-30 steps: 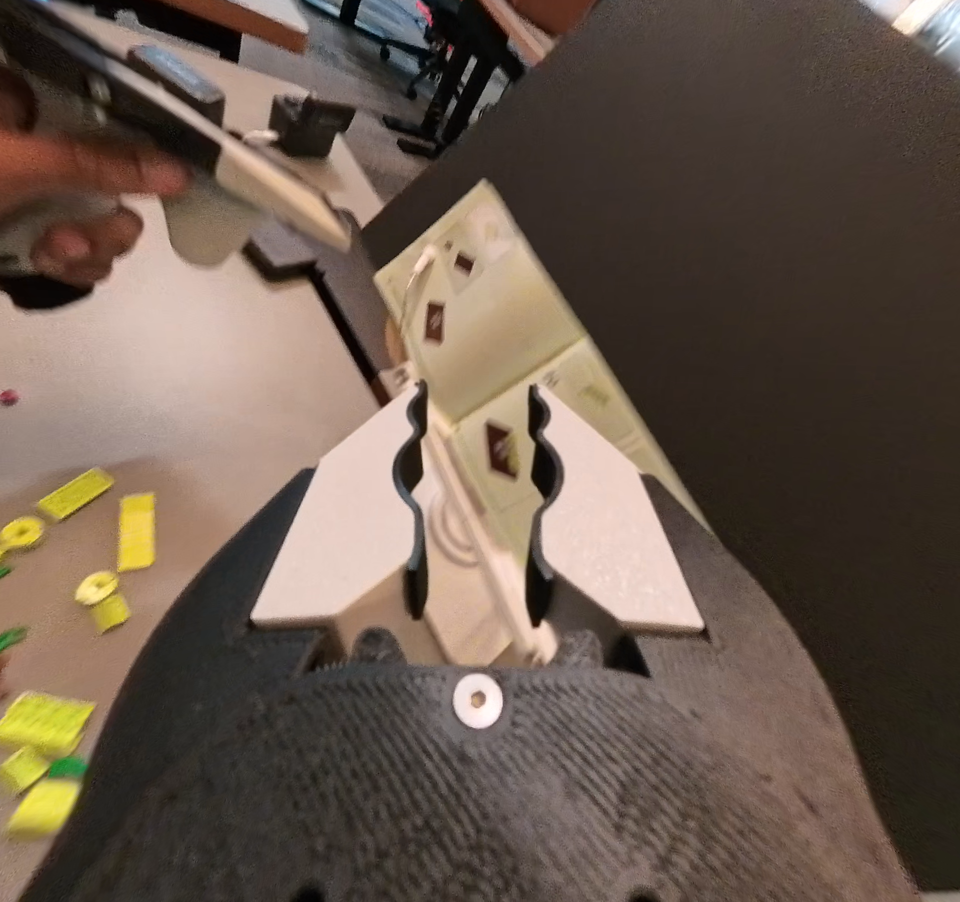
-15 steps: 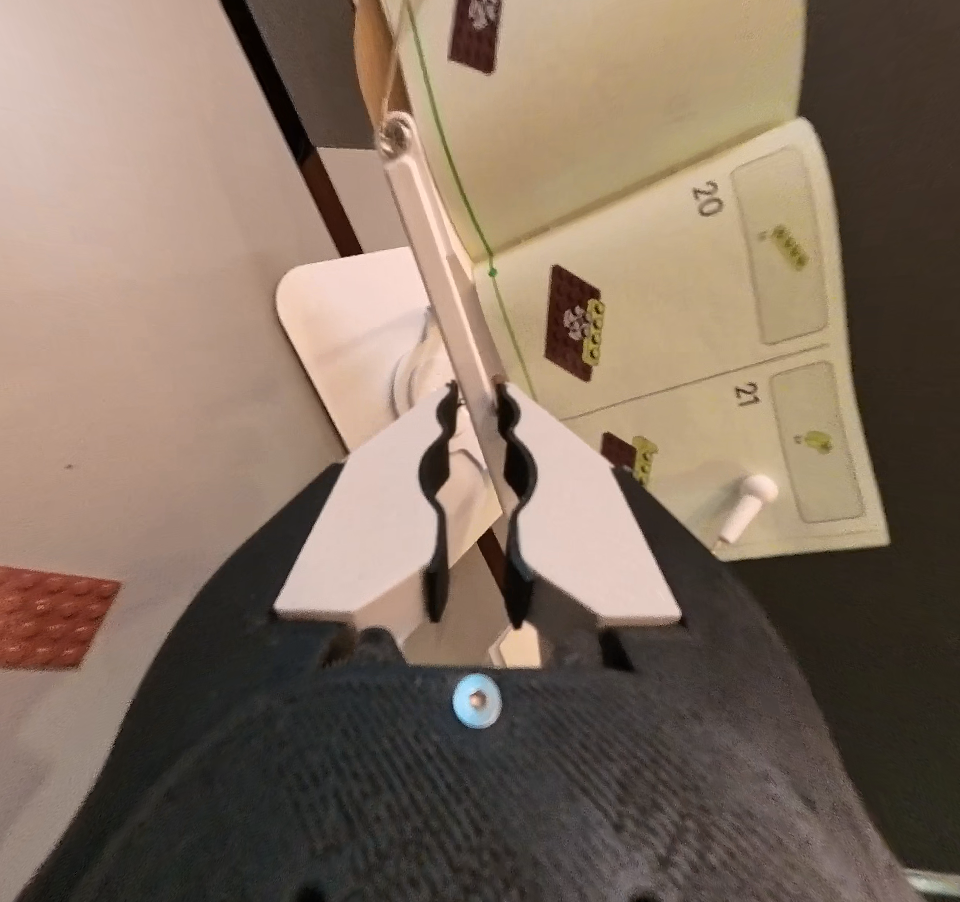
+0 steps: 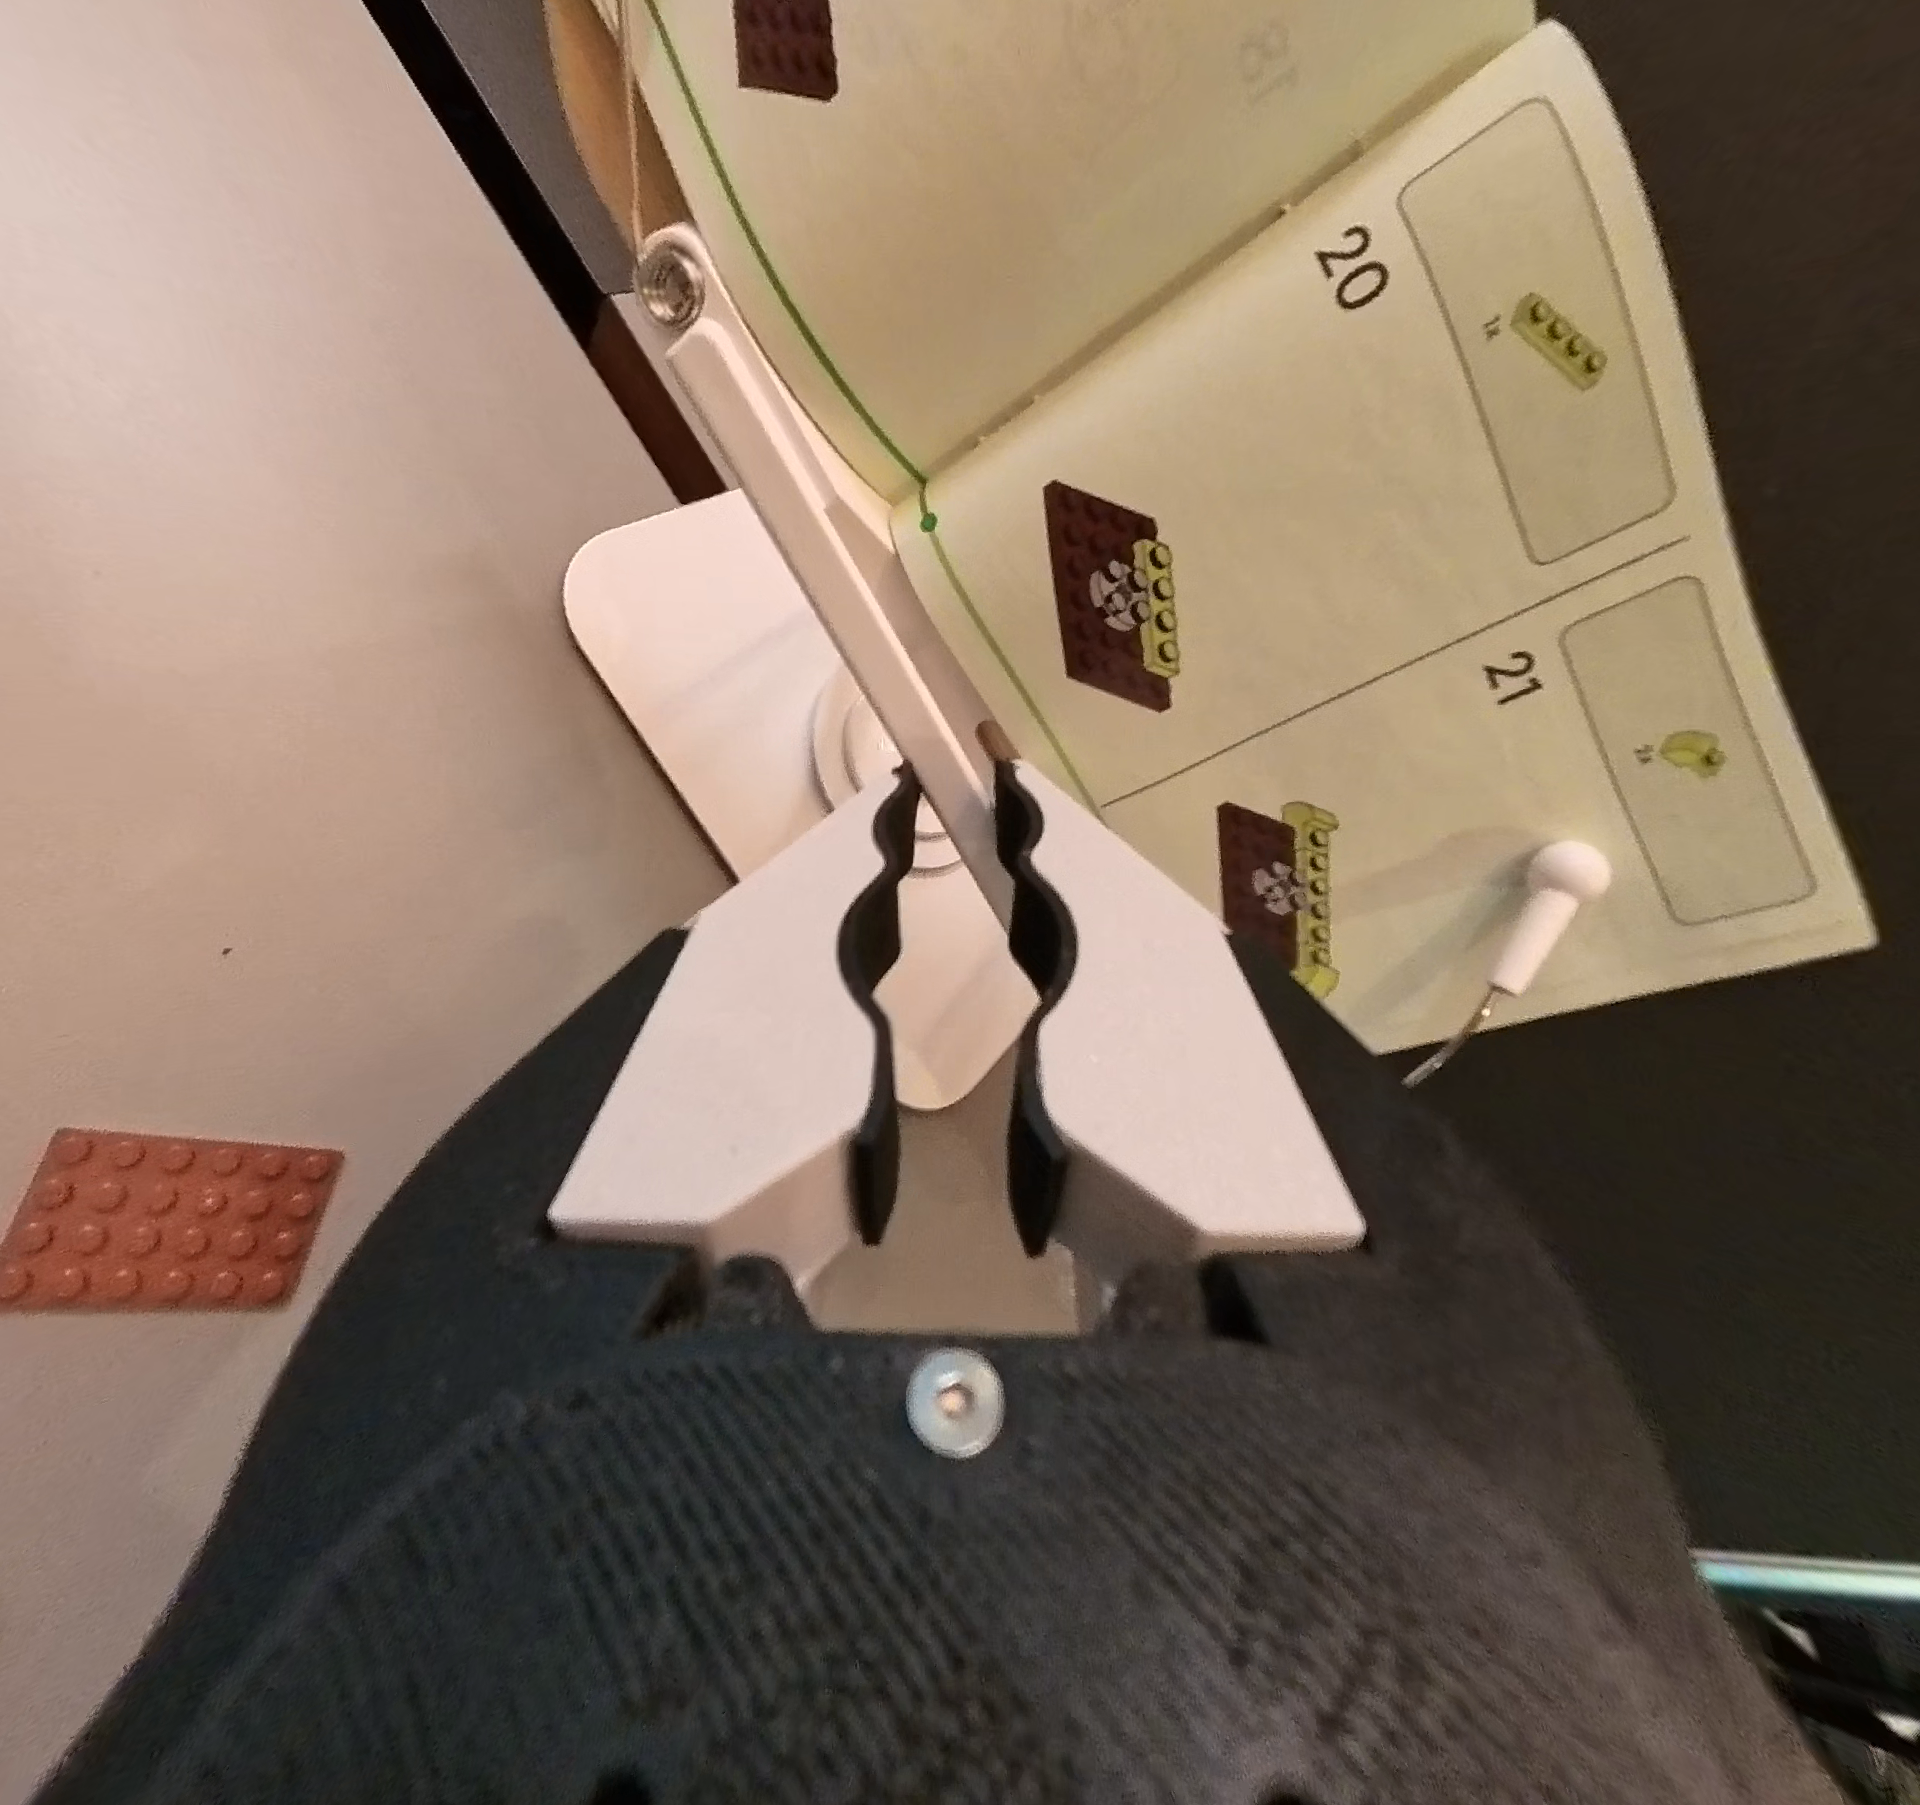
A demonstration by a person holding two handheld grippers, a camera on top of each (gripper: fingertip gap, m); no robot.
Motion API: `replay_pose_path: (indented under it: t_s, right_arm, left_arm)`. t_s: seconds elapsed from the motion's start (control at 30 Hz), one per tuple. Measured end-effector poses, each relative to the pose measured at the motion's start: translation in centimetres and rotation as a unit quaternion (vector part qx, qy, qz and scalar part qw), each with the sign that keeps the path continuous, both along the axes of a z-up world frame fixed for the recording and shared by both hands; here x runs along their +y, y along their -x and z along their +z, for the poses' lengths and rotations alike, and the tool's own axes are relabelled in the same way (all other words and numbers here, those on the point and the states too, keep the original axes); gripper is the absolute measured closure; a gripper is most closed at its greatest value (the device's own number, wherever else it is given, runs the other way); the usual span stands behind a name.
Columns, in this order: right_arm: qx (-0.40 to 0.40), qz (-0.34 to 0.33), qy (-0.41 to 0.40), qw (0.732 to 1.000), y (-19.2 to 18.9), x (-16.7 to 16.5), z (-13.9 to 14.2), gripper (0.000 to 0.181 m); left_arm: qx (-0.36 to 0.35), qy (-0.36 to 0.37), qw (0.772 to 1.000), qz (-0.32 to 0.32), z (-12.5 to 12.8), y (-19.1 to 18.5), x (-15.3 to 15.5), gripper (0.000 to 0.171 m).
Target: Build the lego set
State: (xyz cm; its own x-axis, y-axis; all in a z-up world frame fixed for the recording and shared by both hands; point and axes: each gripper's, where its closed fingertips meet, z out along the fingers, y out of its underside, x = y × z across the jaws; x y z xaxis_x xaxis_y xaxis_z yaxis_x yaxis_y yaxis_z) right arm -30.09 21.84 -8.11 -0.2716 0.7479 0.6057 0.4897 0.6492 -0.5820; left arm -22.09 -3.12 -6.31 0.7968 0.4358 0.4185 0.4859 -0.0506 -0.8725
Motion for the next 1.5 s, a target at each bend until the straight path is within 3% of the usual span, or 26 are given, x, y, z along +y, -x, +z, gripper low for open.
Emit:
replay_pose_path:
  t_s: [0.23, 0.37, 0.5, 0.6, 0.77, 0.83, 0.97, 1.07, 1.13, 1.23, 1.37, 1.5]
  right_arm:
    - [0.029, -0.045, 0.034, 0.998, -1.0, -0.3, 0.7, 0.163]
    - [0.06, 0.003, 0.171, 0.983, -5.4, -4.8, 1.4, 0.154]
    - [-0.06, 0.003, 0.276, 0.959, -9.6, -7.4, -4.7, 0.121]
    - [-0.114, -0.016, 0.274, 0.955, -10.9, -7.5, -8.9, 0.124]
    - [-0.172, -0.062, 0.281, 0.942, -11.6, -7.3, -13.2, 0.116]
    - [-0.167, -0.062, 0.281, 0.943, -11.5, -7.3, -13.3, 0.135]
    - [-0.177, -0.063, 0.294, 0.937, -12.0, -7.3, -12.8, 0.135]
    - [-0.123, -0.026, 0.357, 0.926, -13.1, -9.3, -8.2, 0.135]
    - [-0.098, 0.003, 0.367, 0.925, -15.6, -11.4, -5.0, 0.136]
    - [-0.106, 0.039, 0.372, 0.921, -21.4, -16.5, -3.5, 0.136]
    - [-0.151, 0.034, 0.335, 0.929, -29.6, -23.6, -7.9, 0.136]
    - [-0.162, -0.031, 0.291, 0.942, -33.3, -24.6, -12.4, 0.136]
  left_arm:
    - [-0.005, 0.004, 1.0, -0.03, -0.8, -1.3, -0.3, 0.134]
    - [0.001, 0.014, 0.999, -0.039, -1.2, -2.0, -0.3, 0.134]
    - [-0.001, -0.001, 0.999, -0.051, -0.6, -2.7, 0.4, 0.134]
    - [-0.002, -0.001, 0.998, -0.057, -0.3, -3.5, 0.9, 0.134]
    - [-0.005, -0.022, 0.998, -0.064, 0.2, -5.8, 1.1, 0.134]
    - [-0.009, -0.026, 0.997, -0.068, 0.3, -6.2, 1.0, 0.134]
    - [0.005, -0.032, 0.997, -0.07, 1.1, -6.5, 0.4, 0.134]
    - [0.013, -0.03, 0.997, -0.074, 1.4, -6.7, -0.3, 0.134]
    - [0.02, -0.028, 0.997, -0.068, 1.5, -6.3, -1.0, 0.134]
    - [0.022, -0.036, 0.996, -0.076, 2.0, -6.2, -1.5, 0.134]
    - [0.016, -0.041, 0.995, -0.084, 1.8, -6.4, -1.3, 0.134]
    - [0.019, -0.033, 0.993, -0.113, 1.5, -8.2, 0.2, 0.134]
